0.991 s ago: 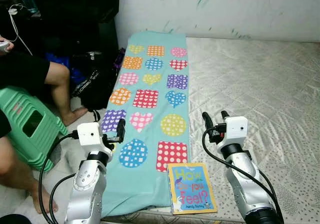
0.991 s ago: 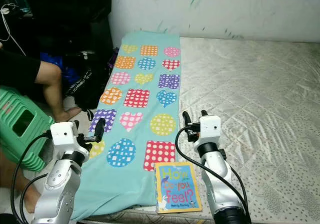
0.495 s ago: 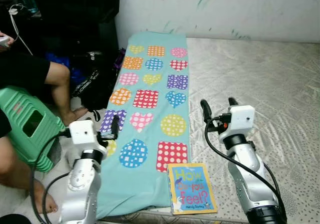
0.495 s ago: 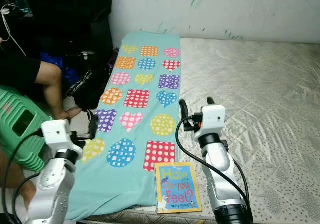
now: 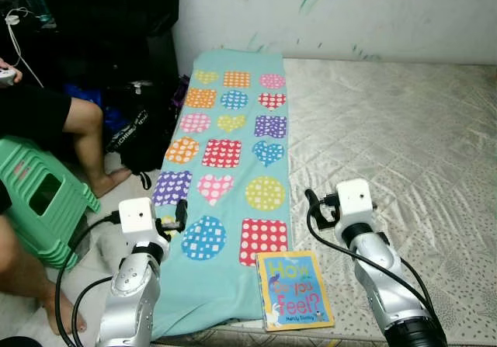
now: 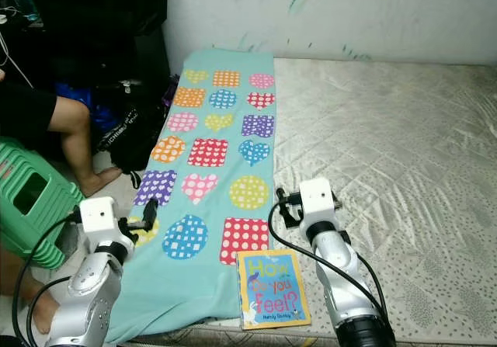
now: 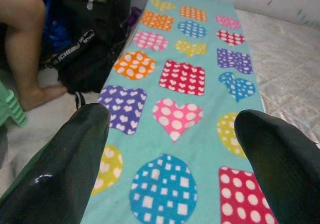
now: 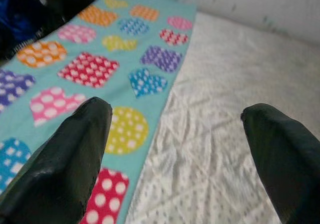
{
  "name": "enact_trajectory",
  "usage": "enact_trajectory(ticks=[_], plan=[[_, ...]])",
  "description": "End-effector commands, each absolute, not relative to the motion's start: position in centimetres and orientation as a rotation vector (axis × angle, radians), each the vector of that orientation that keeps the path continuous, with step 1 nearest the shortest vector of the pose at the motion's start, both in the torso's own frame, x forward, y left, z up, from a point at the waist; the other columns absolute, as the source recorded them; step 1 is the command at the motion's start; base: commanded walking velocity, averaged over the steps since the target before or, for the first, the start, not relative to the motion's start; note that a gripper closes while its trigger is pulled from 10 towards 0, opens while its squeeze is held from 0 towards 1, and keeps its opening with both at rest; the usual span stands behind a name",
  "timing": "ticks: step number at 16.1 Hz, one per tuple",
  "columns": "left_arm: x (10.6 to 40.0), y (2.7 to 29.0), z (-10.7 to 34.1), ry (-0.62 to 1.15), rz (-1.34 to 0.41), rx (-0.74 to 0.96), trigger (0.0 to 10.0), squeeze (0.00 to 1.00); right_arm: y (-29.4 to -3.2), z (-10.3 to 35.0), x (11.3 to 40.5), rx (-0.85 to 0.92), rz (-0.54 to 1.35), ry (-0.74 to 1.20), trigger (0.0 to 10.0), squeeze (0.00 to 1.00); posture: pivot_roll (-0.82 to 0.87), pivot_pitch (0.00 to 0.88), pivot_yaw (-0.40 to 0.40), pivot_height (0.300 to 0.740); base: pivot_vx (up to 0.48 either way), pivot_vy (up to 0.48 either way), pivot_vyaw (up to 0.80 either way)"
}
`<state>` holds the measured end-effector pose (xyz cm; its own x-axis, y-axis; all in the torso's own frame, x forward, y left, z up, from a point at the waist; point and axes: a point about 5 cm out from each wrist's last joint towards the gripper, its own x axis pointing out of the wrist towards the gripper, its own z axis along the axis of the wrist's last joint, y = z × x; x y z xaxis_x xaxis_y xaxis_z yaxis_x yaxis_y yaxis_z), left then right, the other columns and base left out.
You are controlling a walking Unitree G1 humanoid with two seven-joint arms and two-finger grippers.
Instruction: Clean up the room
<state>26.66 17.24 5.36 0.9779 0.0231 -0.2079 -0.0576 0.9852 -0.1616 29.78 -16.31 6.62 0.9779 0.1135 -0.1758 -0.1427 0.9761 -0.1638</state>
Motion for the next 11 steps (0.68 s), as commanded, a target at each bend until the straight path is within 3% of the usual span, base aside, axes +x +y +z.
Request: enact_trajectory(ticks=[1,2,3,4,5,6,7,9,11], plan=[[26.96,17.25,5.57,0.205,0.040,-0.181,10.0,0.00,-16.16,6.79,30.10,-0.169,0.122,0.171,10.0,1.00,-0.10,0.000,-0.001,0.740,0.000,0.000,0.00],[26.99,17.31,5.58,0.206,0.042,-0.183,10.0,0.00,-15.94,6.75,30.08,-0.161,0.126,0.173,10.0,0.98,-0.10,0.000,0.001,0.740,0.000,0.000,0.00],[26.98,17.28,5.60,0.206,0.036,-0.187,10.0,0.00,-15.90,6.49,29.99,-0.162,0.118,0.191,10.0,0.76,-0.10,0.000,0.000,0.740,0.000,0.000,0.00],[26.98,17.22,5.59,0.209,0.032,-0.191,10.0,0.00,-15.97,6.33,29.96,-0.163,0.106,0.202,10.0,0.69,-0.10,0.000,0.000,0.740,0.000,0.000,0.00],[26.92,17.10,5.54,0.211,0.028,-0.193,10.0,0.00,-16.02,6.21,29.93,-0.167,0.106,0.207,10.0,0.36,-0.10,0.000,0.000,0.740,0.000,0.000,-0.64],[26.88,16.91,5.55,0.212,0.018,-0.200,10.0,0.00,-16.21,6.23,29.94,-0.158,0.091,0.207,10.0,0.19,-0.10,0.000,0.000,0.740,0.000,0.000,-0.80],[26.88,16.85,5.55,0.214,0.019,-0.208,10.0,0.00,-16.32,6.33,30.01,-0.159,0.090,0.204,10.0,0.16,-0.10,0.000,0.000,0.740,0.000,0.000,-0.80],[26.93,16.60,5.60,0.215,0.010,-0.223,10.0,0.00,-16.58,6.62,30.29,-0.161,0.079,0.195,10.0,0.00,-0.10,0.000,-0.002,0.740,0.000,0.000,-0.80],[26.97,16.34,5.87,0.201,-0.006,-0.233,10.0,0.00,-16.75,6.82,30.55,-0.163,0.065,0.187,10.0,0.00,-0.10,0.000,-0.003,0.740,0.000,0.000,-0.80]])
